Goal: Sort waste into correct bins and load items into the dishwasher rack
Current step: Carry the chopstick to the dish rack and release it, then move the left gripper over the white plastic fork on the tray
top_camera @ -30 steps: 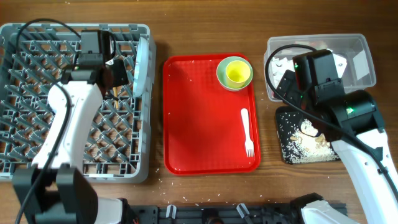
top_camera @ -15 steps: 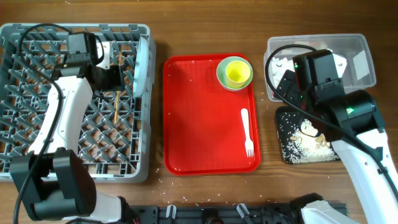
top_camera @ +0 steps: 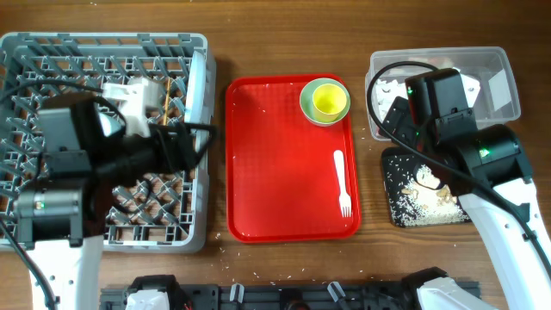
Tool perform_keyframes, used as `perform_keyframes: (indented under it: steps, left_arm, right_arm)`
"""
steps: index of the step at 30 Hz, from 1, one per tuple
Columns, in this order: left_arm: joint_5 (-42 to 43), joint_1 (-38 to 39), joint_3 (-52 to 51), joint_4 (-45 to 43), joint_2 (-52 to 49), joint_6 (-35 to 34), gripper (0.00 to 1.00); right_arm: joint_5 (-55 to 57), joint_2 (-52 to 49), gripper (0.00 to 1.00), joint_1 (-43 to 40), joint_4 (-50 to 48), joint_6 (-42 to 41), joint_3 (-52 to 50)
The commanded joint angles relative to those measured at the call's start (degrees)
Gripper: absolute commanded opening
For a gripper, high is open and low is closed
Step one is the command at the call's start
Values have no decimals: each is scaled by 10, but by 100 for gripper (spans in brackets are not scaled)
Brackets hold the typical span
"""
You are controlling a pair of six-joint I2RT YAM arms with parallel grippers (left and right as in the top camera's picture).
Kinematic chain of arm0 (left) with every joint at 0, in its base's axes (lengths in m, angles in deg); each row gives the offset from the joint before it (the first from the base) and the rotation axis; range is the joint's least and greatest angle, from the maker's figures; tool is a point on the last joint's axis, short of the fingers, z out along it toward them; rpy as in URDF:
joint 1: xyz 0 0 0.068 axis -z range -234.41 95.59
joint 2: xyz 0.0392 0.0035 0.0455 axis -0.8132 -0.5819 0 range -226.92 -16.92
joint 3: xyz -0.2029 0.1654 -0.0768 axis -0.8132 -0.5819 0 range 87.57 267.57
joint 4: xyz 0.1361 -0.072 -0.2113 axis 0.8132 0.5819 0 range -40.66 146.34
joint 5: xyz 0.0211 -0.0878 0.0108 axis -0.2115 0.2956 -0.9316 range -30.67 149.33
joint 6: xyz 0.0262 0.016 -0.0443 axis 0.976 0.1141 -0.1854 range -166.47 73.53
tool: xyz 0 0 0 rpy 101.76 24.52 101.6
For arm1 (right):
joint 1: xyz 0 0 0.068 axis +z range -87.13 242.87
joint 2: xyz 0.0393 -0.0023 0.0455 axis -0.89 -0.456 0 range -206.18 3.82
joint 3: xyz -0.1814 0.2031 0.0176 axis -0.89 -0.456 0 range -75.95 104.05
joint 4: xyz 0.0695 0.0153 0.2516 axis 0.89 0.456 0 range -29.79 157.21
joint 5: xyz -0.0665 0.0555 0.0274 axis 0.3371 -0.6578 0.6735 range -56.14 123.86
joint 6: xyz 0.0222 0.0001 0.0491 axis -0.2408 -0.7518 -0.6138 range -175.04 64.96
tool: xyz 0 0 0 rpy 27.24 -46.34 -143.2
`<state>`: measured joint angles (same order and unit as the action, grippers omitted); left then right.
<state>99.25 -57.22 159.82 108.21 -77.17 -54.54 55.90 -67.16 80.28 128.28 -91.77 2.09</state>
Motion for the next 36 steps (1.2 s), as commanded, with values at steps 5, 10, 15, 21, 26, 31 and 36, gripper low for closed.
perform_keyframes:
  steps: [5,10,15,21,26,31,36]
  left_arm:
    - [-45,241,1,-31,-65,-210,66]
    - [-228,436,1,-79,-191,-363,67]
    - [-325,555,1,-154,-345,-454,66]
    - [-535,640,1,-258,-469,-455,65]
    - [-642,685,1,-311,-517,-455,60]
    - [-643,699,1,-335,-548,-455,58]
    - [-642,700,1,-337,-551,-456,56]
  right_arm:
    - [-3,-2,100,-1,-1,7,3]
    - [-3,-2,100,-1,-1,7,3]
    - [-3,-2,100,-1,-1,7,3]
    - [-3,-2,100,-1,-1,7,3]
    - [-3,-2,100,-1,-1,7,3]
    - [-3,-2,100,-1,-1,7,3]
    - [-3,-2,100,-1,-1,7,3]
